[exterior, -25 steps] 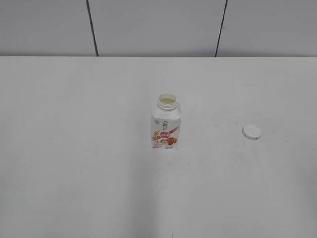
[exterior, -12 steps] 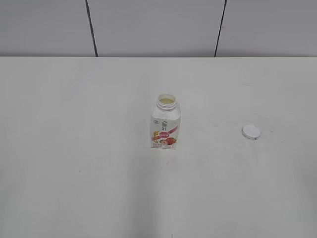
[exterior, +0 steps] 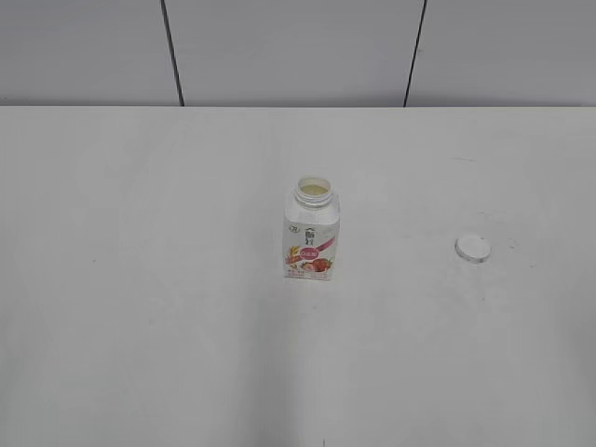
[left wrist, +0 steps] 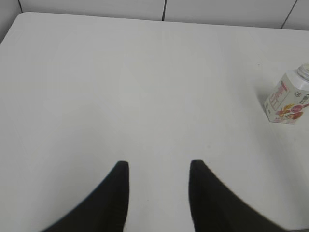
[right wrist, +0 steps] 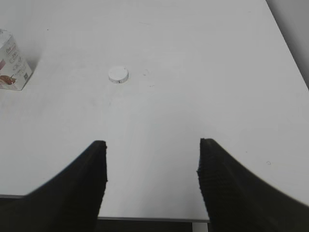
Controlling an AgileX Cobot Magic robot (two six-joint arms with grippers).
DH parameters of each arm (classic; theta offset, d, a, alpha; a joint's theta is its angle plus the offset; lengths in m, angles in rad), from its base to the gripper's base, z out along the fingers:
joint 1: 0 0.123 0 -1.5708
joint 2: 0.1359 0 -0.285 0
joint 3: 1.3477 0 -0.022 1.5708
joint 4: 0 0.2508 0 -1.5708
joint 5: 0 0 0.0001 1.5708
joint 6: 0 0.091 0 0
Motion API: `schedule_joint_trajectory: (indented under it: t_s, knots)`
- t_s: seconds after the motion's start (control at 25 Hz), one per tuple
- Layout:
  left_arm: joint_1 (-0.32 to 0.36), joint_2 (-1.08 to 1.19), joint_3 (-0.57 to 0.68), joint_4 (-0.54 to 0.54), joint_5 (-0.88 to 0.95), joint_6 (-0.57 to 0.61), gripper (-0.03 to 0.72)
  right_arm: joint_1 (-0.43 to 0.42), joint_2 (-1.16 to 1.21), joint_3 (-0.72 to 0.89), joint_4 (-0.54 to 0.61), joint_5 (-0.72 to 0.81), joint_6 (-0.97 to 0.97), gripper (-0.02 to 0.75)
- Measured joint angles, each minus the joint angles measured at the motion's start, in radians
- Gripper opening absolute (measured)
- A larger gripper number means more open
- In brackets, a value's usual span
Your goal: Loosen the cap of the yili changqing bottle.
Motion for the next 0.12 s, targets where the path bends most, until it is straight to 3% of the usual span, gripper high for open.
schedule_joint_trajectory:
  t_s: [0.12]
  knots:
    - [0.000,0.000,0.000,0.000,0.000,0.000,0.268,0.000,0.000,0.000,0.000,0.000,0.000,0.479]
